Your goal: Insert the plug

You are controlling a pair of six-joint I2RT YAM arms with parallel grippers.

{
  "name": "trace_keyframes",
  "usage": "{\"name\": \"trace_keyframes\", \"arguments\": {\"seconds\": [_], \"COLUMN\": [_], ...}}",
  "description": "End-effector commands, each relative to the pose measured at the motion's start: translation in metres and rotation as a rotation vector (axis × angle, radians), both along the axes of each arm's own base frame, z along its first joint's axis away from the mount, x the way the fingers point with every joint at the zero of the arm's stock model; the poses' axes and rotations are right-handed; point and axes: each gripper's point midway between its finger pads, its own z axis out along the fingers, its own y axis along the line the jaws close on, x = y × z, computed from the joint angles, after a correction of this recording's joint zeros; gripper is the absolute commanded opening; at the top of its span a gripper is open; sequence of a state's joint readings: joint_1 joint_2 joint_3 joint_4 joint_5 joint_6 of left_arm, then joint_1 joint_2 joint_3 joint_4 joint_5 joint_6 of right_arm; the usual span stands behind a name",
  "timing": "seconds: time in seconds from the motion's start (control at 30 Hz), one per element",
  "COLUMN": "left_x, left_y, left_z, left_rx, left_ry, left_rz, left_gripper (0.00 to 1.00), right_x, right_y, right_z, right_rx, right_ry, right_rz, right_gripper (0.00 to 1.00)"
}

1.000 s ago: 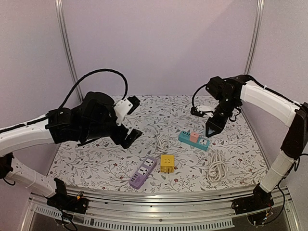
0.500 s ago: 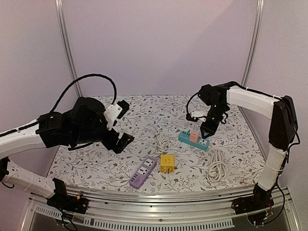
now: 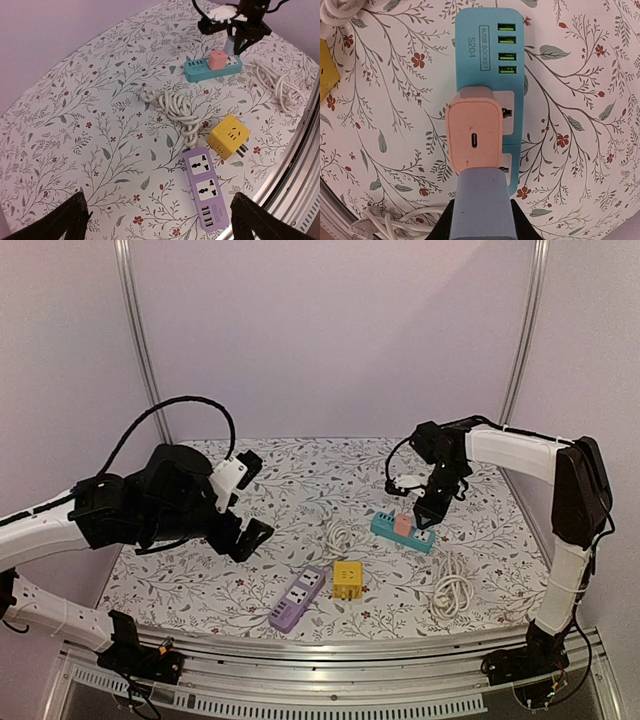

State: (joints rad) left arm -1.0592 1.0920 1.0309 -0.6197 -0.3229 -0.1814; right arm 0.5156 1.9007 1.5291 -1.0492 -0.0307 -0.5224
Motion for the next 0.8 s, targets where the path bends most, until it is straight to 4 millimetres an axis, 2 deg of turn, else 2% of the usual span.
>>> {"name": "trace_keyframes", "arguments": {"seconds": [0.0, 0.2, 0.37, 0.47, 0.77], "left_x": [-0.002, 0.0, 0.0, 0.0, 0.001], "left_y": [0.008, 0.006, 0.005, 0.003, -0.002], "left_z": [-0.011, -0.012, -0.013, -0.013, -0.011], "left_rx": [0.022, 0.027, 0.025, 0.027, 0.032], "left_ry": [0.026, 0.025, 0.026, 0.027, 0.023], "left_rz": [0.013, 0.011, 0.009, 0.004, -0.012], "left_gripper": [1.0, 1.0, 1.0, 1.0, 1.0], "right_x": [-0.003, -0.007, -0.008, -0.009, -0.007], "right_y": [-0.006, -0.011, -0.013, -0.013, -0.007], "right_z": [-0.024, -0.028, -0.004, 0.005, -0.01], "right_rx": [-0.032, -0.041, -0.004, 0.013, 0.031], "right_ry": [0.035, 0.034, -0.03, -0.049, -0.034], "right_rz": [0.004, -0.022, -0.039, -0.038, -0.036], "right_gripper": [0.0, 0.0, 0.0, 0.0, 0.0]}}
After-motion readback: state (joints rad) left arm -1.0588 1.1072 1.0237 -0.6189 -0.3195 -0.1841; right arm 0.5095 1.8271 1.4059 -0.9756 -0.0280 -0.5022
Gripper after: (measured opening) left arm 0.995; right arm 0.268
